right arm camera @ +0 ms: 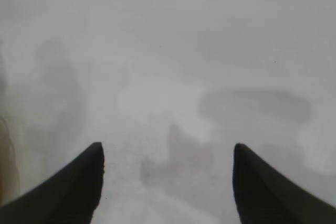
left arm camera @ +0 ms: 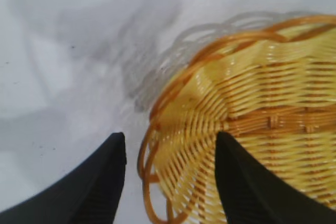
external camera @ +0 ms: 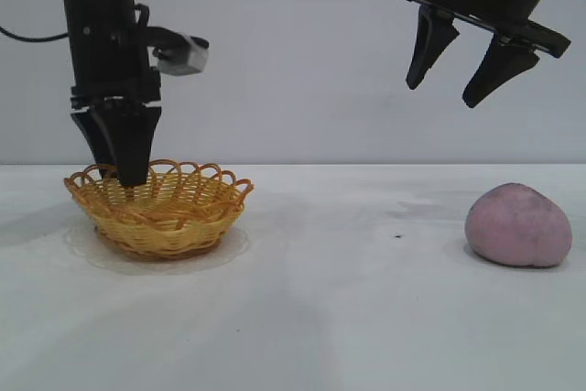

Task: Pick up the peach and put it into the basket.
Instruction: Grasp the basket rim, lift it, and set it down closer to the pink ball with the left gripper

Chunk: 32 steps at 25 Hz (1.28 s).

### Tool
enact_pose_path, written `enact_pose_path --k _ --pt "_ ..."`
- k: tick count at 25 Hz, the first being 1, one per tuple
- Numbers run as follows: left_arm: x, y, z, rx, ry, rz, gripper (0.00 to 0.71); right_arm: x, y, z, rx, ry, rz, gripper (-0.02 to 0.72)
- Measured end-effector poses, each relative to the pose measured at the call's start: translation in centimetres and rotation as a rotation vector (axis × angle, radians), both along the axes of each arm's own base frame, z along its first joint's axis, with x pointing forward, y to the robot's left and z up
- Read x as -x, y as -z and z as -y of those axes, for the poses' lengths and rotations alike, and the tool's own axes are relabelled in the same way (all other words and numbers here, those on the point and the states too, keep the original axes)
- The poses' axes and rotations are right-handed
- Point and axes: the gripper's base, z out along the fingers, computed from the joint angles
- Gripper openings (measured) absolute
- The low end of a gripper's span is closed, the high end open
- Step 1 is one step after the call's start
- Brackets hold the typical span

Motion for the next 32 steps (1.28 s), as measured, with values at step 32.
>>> enact_pose_path --k 32 --pt "9.4 -3.9 2.7 0.458 -0.751 -0.172 0.0 0.0 0.0 0.0 0.001 -0.001 0.0 0.449"
